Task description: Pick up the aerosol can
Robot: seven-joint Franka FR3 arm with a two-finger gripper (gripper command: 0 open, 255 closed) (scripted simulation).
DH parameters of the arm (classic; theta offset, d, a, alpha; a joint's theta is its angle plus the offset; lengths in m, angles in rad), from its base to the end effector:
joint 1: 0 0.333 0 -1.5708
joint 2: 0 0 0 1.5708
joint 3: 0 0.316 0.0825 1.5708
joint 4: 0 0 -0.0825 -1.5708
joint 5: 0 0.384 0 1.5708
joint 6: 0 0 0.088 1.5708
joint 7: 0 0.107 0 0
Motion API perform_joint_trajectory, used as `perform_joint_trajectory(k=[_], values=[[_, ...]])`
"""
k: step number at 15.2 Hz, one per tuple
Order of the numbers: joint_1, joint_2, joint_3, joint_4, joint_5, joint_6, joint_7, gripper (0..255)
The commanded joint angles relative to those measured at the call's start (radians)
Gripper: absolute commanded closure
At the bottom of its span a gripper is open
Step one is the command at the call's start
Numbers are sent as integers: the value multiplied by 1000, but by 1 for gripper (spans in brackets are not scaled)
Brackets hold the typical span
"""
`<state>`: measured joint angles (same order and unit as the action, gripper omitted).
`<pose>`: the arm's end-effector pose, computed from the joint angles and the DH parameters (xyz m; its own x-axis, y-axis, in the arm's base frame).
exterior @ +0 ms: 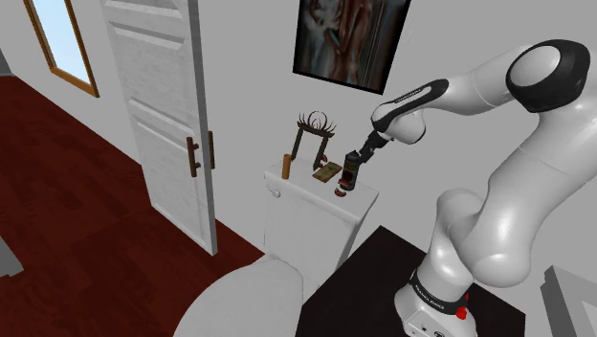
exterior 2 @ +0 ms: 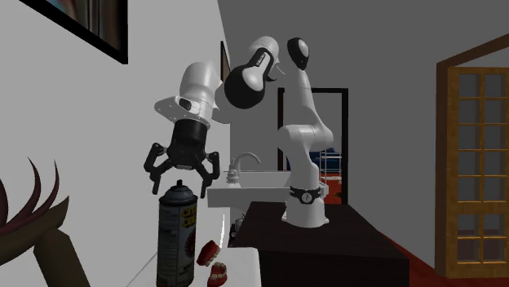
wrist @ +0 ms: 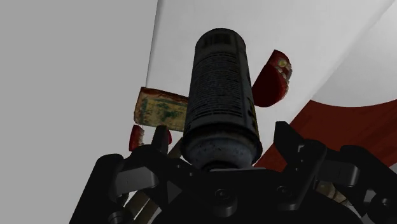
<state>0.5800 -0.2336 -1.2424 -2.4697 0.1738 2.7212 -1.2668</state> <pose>0.3879 -0.3113 0.3539 0.8207 0.4113 0.3965 0.3797 -0.9113 0.1593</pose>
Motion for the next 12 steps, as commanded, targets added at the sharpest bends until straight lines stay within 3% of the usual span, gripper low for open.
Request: perform_joint_trajectory(k=[1, 2, 3, 5, 6, 12], values=[[69, 20, -66, -6, 48, 25, -42, 0], [112, 30, -107, -8, 73, 37, -63, 0], [190, 44, -182, -12, 114, 55, -98, 0], [192, 41, -184, -12, 106, 56, -92, 0], [196, 42, -186, -12, 108, 57, -92, 255], [196, 42, -186, -12, 108, 57, -92, 255]])
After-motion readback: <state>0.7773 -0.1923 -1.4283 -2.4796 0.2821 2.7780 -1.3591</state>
